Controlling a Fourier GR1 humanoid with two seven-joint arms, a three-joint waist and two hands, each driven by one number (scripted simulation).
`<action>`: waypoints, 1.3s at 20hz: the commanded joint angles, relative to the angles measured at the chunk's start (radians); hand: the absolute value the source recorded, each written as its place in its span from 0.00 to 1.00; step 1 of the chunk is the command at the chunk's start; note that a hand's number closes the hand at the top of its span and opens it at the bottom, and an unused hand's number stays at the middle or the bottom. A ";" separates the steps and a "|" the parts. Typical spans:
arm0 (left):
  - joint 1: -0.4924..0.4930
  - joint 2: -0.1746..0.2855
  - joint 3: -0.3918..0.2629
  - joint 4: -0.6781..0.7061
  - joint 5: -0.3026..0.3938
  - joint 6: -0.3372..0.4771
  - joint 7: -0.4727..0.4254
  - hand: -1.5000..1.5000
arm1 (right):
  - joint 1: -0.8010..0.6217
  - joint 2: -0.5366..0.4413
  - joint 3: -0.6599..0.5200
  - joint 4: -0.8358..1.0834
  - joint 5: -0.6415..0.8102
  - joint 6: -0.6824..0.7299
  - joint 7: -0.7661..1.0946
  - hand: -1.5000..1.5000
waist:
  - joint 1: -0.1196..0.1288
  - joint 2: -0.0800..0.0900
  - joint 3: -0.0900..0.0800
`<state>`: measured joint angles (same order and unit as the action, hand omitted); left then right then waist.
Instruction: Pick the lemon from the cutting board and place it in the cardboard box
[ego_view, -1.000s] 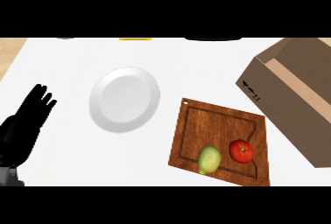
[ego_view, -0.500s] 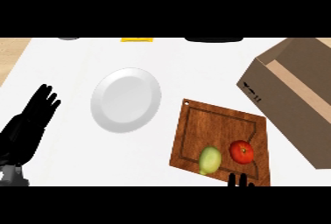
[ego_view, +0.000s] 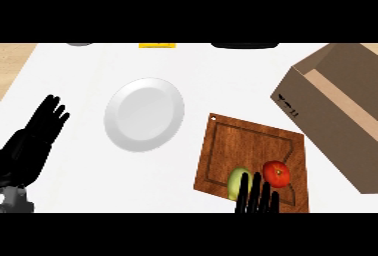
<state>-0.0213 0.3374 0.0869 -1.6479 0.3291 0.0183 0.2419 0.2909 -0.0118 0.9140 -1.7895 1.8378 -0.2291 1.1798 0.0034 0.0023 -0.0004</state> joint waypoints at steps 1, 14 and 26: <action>-0.014 -0.019 0.004 0.056 -0.033 0.015 -0.034 0.50 | -0.117 0.011 0.032 0.038 -0.054 0.087 0.232 0.00 | -0.002 0.001 0.000; -0.054 -0.011 0.028 0.053 -0.022 -0.008 -0.005 0.50 | -0.197 0.011 -0.103 0.153 -0.171 0.045 0.206 0.00 | -0.006 0.001 0.001; -0.027 -0.010 0.045 -0.005 -0.009 -0.019 0.045 0.50 | -0.233 0.011 -0.143 0.220 -0.249 0.029 0.203 0.00 | 0.000 -0.002 0.001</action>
<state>-0.0337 0.3178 0.1137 -1.6320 0.3065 -0.0068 0.2466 0.0847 -0.0147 0.7795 -1.6148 1.6147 -0.1599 1.2012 0.0027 0.0005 0.0001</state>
